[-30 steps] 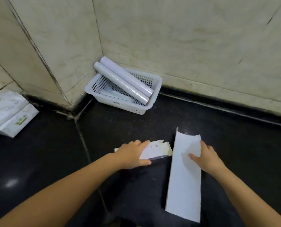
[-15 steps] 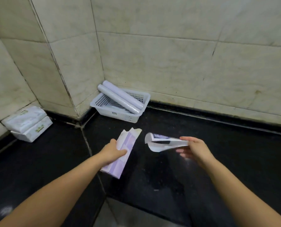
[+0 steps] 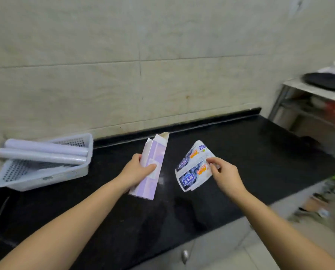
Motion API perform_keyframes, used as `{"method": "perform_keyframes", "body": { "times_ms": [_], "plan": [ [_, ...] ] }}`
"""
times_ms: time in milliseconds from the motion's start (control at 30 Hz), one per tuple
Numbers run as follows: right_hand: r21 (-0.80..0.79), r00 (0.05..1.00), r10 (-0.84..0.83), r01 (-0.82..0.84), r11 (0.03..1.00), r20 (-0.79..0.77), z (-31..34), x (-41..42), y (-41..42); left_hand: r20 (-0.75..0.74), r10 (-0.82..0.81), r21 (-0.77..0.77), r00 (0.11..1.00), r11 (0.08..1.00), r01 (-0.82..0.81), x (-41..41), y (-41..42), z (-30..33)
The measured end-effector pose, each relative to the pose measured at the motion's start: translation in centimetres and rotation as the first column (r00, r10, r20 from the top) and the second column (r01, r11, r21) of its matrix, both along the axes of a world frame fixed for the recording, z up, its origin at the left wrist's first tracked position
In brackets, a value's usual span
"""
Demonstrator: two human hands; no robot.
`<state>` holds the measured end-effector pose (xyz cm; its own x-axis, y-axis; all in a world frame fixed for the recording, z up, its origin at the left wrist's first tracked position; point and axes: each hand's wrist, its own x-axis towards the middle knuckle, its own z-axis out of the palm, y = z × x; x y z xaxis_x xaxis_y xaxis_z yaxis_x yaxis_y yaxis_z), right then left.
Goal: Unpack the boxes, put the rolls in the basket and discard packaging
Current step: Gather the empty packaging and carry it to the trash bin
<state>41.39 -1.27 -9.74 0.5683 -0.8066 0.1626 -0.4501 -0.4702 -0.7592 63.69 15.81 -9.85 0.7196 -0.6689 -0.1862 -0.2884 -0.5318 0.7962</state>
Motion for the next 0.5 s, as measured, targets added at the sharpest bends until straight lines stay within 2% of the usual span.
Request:
{"method": "perform_keyframes", "body": {
  "times_ms": [100,200,333,500],
  "plan": [
    [-0.032,0.981,-0.183,0.181,0.983,-0.073,-0.3,-7.8,-0.7,-0.048,-0.202,0.005,0.978,0.979,0.202,-5.3,-5.8,-0.5],
    [-0.087,0.925,-0.361,0.353,0.932,-0.115,0.0,-16.5,-1.1,-0.095,-0.400,-0.017,0.912,0.916,0.400,-12.5,-11.0,-0.5],
    [-0.097,0.815,-0.573,0.565,0.819,-0.087,0.6,-28.1,-0.9,-0.102,-0.625,-0.050,0.774,0.780,0.624,-23.7,-16.6,0.1],
    [-0.110,0.660,-0.749,0.741,0.663,-0.061,0.9,-43.4,0.8,0.003,-0.805,-0.063,0.593,0.592,0.804,-39.8,-23.1,1.5]
  ]
}}
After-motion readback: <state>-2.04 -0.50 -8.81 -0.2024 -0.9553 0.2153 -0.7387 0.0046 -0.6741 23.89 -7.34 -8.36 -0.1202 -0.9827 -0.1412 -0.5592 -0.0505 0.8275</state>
